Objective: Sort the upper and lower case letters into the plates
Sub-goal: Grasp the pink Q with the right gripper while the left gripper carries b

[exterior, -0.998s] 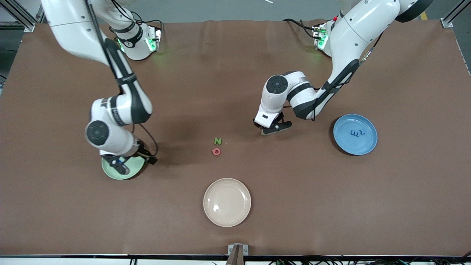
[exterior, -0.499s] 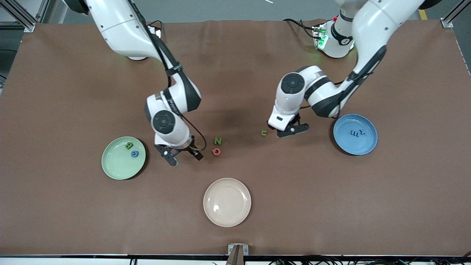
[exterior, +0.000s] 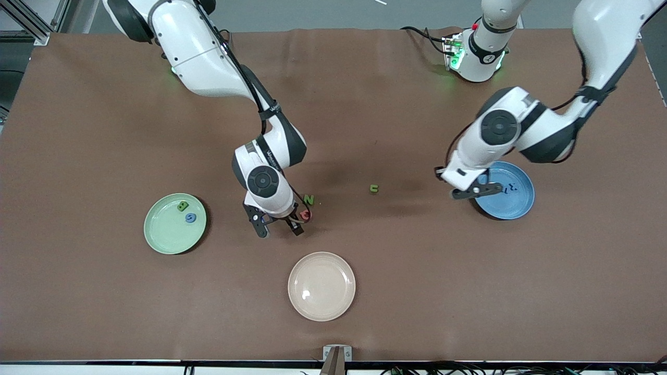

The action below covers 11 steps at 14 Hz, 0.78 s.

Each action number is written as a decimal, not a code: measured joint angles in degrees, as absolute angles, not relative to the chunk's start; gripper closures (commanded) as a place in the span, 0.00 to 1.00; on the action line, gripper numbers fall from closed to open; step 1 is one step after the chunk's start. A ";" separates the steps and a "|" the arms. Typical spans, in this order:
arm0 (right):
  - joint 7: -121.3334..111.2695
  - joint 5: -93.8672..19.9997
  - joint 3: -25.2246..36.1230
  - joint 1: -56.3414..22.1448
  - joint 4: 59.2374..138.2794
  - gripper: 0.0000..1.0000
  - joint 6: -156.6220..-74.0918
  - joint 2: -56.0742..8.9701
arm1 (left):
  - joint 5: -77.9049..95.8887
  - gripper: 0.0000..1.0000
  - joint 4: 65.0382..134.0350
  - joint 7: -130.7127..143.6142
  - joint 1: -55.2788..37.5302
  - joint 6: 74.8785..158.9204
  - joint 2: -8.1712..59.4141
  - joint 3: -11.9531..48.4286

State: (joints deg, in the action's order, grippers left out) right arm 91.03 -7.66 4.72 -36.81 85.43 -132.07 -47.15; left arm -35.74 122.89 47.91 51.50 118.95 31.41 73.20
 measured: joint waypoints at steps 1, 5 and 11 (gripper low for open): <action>92.69 -7.43 4.76 -37.18 84.29 0.08 -132.07 -48.09 | -35.77 0.85 124.42 44.79 55.43 118.96 31.42 74.36; 96.92 -6.78 4.79 -38.15 82.19 0.11 -132.05 -49.87 | -39.49 0.85 128.96 36.58 65.63 121.03 31.60 75.61; 100.59 -6.66 4.84 -40.02 81.87 0.26 -131.93 -49.93 | -49.41 0.85 133.58 35.71 70.04 128.83 35.39 72.31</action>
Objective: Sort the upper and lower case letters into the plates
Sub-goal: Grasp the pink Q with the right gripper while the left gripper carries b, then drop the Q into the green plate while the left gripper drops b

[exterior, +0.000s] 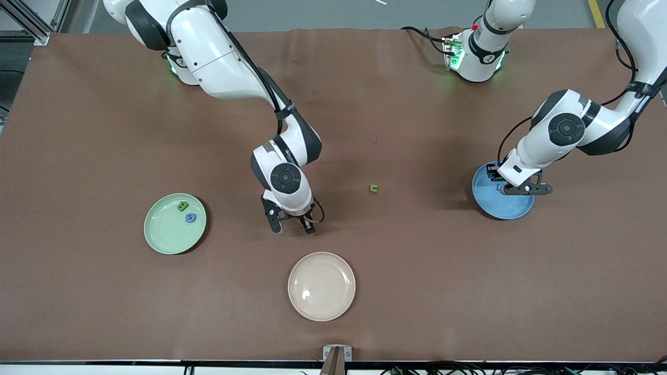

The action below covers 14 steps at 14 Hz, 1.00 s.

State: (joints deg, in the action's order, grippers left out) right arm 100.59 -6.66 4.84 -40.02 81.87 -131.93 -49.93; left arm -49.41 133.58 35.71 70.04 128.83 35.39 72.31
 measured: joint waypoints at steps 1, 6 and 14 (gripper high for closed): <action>100.80 -6.64 4.90 -40.31 81.73 0.35 -131.91 -49.93 | -50.95 0.85 133.85 35.71 70.05 129.40 36.43 71.18; 100.81 -5.22 5.24 -40.46 80.77 0.98 -131.53 -49.91 | -55.56 0.85 134.14 35.72 69.71 129.77 40.81 67.79; 75.56 -4.86 6.83 -30.73 82.90 0.99 -118.98 -42.26 | -55.73 0.26 134.37 35.78 67.25 129.80 41.00 65.46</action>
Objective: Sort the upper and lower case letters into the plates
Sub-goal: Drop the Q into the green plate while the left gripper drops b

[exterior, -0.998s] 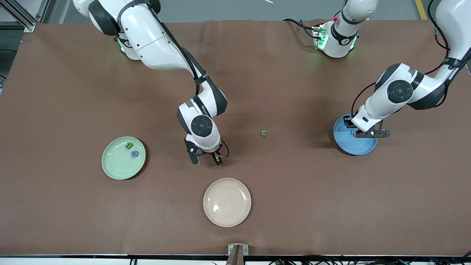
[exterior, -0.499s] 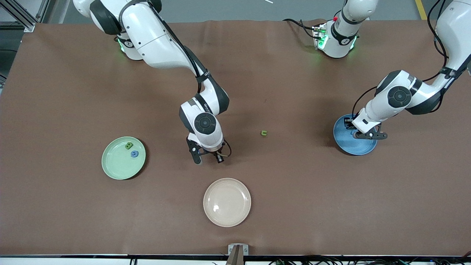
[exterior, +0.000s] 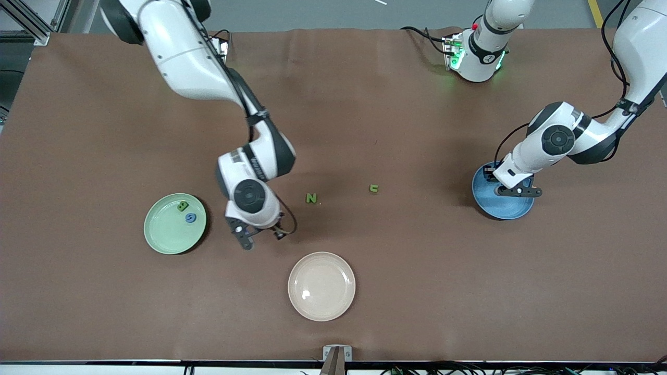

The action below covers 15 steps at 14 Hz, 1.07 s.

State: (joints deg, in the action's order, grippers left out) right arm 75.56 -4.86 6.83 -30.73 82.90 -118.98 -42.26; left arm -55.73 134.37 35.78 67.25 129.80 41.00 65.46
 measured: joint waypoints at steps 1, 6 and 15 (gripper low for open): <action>70.17 -4.86 6.91 -28.24 85.82 0.99 -118.40 -39.20 | -55.80 0.17 134.35 35.77 67.26 129.80 41.00 65.46; 44.59 -4.81 7.13 -14.84 105.18 0.99 -124.83 -27.04 | -55.90 0.00 133.81 35.97 67.61 129.59 40.90 70.13; 29.57 -4.79 6.89 -5.82 114.79 0.98 -138.02 -26.63 | -45.61 0.00 124.52 53.54 47.40 121.59 40.48 78.64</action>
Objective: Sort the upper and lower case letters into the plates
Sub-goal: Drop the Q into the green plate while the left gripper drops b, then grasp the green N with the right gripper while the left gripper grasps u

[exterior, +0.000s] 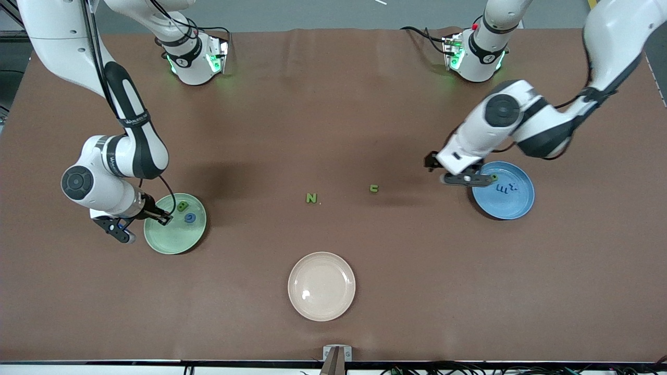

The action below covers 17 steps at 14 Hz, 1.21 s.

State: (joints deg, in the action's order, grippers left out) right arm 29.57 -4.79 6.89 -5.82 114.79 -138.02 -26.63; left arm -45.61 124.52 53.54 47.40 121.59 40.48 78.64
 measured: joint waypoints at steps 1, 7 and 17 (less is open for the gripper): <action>29.42 -4.79 6.84 -5.56 114.93 0.98 -139.19 -27.20 | -45.57 0.00 122.01 54.95 40.40 121.68 40.44 74.85; 28.54 -4.79 6.81 -4.84 115.24 0.75 -142.54 -30.60 | -42.58 0.00 108.94 62.13 6.41 130.27 41.03 50.96; 39.60 -5.05 4.94 -8.84 105.42 0.00 -123.56 -27.14 | -42.10 0.31 106.23 62.05 -0.98 138.31 45.16 40.78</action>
State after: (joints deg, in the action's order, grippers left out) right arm 39.60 -5.05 4.94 -8.84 105.42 -123.56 -27.14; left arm -42.10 106.23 62.05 -0.98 138.31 45.16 40.78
